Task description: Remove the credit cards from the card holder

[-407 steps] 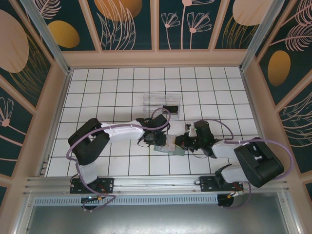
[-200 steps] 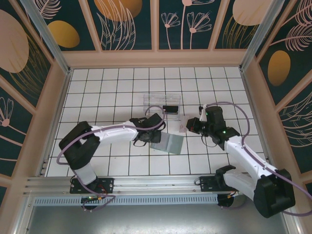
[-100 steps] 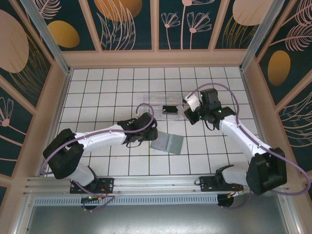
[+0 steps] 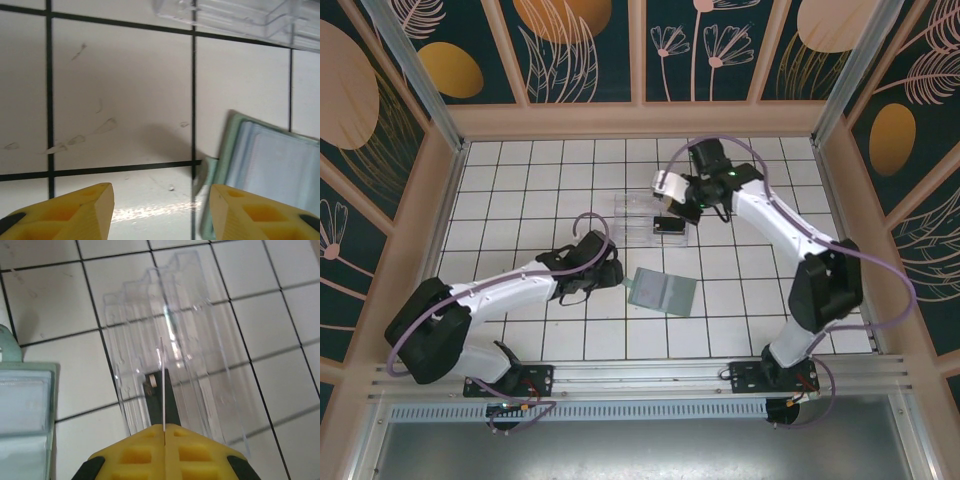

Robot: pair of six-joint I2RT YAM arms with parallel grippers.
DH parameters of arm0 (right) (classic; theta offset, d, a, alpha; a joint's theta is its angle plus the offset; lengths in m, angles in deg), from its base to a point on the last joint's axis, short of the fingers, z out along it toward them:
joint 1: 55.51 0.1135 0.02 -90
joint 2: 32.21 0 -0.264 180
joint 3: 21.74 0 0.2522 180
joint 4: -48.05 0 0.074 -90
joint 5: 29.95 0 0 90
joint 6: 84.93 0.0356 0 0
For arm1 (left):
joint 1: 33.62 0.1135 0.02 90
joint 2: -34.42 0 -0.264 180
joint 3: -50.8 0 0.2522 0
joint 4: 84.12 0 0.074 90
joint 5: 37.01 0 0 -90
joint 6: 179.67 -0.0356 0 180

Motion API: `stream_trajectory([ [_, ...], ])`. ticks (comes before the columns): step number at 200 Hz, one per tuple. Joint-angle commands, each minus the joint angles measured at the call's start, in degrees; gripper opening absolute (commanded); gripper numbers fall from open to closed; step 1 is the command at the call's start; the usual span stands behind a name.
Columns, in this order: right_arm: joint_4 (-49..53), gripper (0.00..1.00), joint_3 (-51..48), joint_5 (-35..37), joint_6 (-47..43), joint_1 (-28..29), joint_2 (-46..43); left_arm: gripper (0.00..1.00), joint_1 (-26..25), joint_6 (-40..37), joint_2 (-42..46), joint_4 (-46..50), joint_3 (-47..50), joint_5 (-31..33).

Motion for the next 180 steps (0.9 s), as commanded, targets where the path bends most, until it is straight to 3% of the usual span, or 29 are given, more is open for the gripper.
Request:
stream_trajectory([
  [1,6.7,0.00,5.9,0.2,-3.9,2.7,5.6,0.54,1.4,0.9,2.7,-0.9,2.6,-1.9],
  [95,19.7,0.00,33.5,3.0,-6.0,8.8,27.3,0.54,3.8,4.5,11.0,-1.6,11.1,-3.2],
  [180,21.9,0.00,33.8,7.4,-5.6,9.0,30.3,0.54,3.9,4.7,12.7,-1.0,11.8,-2.8],
])
